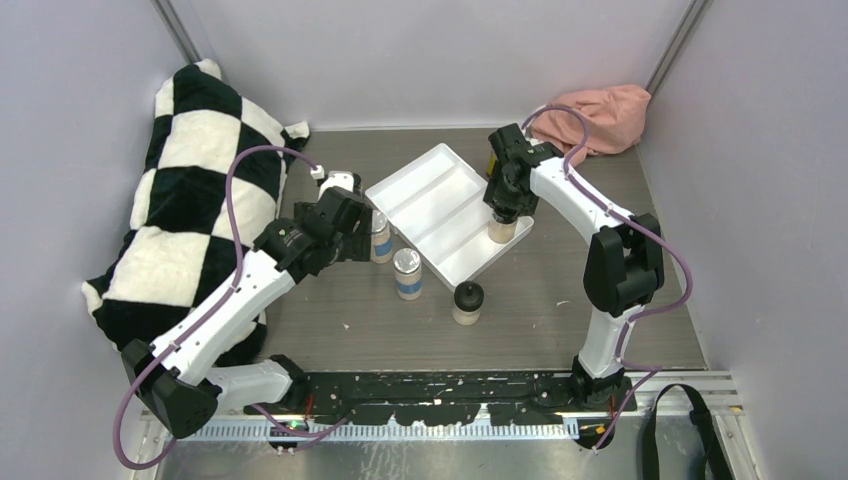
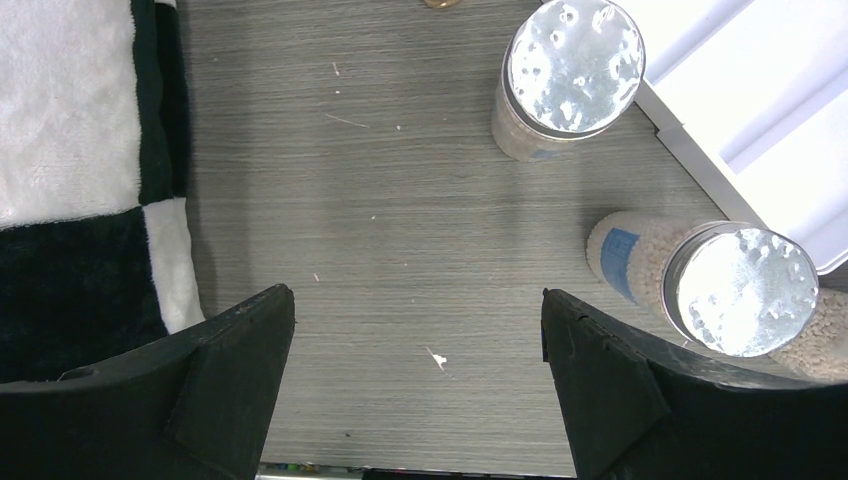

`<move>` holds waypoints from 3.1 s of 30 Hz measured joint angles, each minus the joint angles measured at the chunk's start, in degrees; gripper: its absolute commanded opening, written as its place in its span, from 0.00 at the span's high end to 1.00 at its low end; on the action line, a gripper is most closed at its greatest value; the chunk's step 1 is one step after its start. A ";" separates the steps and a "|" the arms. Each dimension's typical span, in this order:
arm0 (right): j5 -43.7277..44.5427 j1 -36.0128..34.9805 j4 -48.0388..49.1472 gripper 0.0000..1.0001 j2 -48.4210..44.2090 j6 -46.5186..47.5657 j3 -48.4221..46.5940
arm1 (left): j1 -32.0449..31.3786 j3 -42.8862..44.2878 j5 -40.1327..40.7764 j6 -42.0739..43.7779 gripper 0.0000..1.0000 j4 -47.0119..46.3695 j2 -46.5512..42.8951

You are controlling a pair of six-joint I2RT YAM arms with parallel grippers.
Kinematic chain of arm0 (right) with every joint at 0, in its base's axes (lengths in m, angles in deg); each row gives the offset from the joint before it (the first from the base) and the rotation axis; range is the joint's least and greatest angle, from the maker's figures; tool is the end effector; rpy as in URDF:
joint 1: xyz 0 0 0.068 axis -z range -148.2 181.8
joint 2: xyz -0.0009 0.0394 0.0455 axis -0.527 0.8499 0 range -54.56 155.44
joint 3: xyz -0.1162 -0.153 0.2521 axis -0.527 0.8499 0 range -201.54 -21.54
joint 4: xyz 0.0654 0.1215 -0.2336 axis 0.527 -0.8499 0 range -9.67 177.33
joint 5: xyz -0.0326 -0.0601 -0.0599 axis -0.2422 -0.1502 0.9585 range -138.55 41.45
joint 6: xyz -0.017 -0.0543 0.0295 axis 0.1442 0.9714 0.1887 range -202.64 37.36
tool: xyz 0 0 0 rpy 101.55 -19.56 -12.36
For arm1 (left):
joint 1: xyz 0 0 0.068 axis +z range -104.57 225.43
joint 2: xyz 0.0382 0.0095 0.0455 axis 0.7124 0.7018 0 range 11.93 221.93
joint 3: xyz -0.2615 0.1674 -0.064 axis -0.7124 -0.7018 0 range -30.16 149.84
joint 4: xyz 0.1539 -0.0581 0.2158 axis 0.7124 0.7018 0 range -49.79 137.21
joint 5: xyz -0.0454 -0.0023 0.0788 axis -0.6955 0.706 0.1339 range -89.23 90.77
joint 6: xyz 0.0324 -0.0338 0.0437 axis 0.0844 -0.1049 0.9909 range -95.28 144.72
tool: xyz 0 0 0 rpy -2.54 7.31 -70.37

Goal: Organize the condiment bottles
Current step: Place the bottle in the storage box, then pick up the bottle from the center of the board.

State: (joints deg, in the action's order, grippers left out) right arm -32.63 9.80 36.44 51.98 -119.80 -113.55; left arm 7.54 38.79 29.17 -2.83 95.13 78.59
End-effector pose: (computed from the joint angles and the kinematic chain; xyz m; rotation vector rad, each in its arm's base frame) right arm 0.3954 0.1452 0.2933 0.4272 2.6009 -0.0371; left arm 0.1894 -0.1175 0.3743 0.0112 2.3459 0.0703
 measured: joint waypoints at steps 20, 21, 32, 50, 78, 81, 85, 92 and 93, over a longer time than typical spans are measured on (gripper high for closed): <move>0.37 0.00 2.67 0.12 -0.94 1.14 3.10 | 0.02 0.00 0.00 -0.24 0.00 -0.04 -0.02; 0.33 0.00 2.75 0.12 -0.94 1.25 3.26 | 0.00 0.00 -0.02 -0.26 0.00 -0.04 -0.02; 0.09 0.00 4.09 0.12 -3.30 3.13 3.74 | 0.02 0.00 -0.52 -0.59 0.00 -0.02 -0.13; -0.57 -11.08 3.13 0.17 -36.89 4.02 20.74 | 0.02 0.92 -0.63 -2.27 0.00 2.38 -1.97; -7.69 -20.06 3.96 0.23 -59.45 7.91 42.18 | 0.00 2.71 -3.78 -1.99 0.00 -0.70 -5.03; -9.81 -21.53 5.29 0.24 -59.47 9.03 43.95 | 0.02 2.38 -4.76 -1.70 0.00 -1.84 -5.03; -12.24 -23.63 6.71 0.25 -59.82 10.14 44.15 | 0.00 1.92 -6.27 -0.68 0.00 -3.21 -5.03; -15.93 -26.51 10.21 0.25 -64.11 9.86 46.14 | 0.00 1.77 -8.57 -0.28 0.00 -4.83 -5.22; -16.37 -27.06 10.80 0.25 -64.32 9.75 46.51 | 0.02 1.51 -8.70 -0.24 0.00 -5.33 -5.51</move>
State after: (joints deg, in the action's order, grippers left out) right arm -49.00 -17.26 47.24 -12.34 -110.06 -67.04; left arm 7.56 40.30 20.48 -3.07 89.79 73.08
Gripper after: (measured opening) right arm 0.753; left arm 0.995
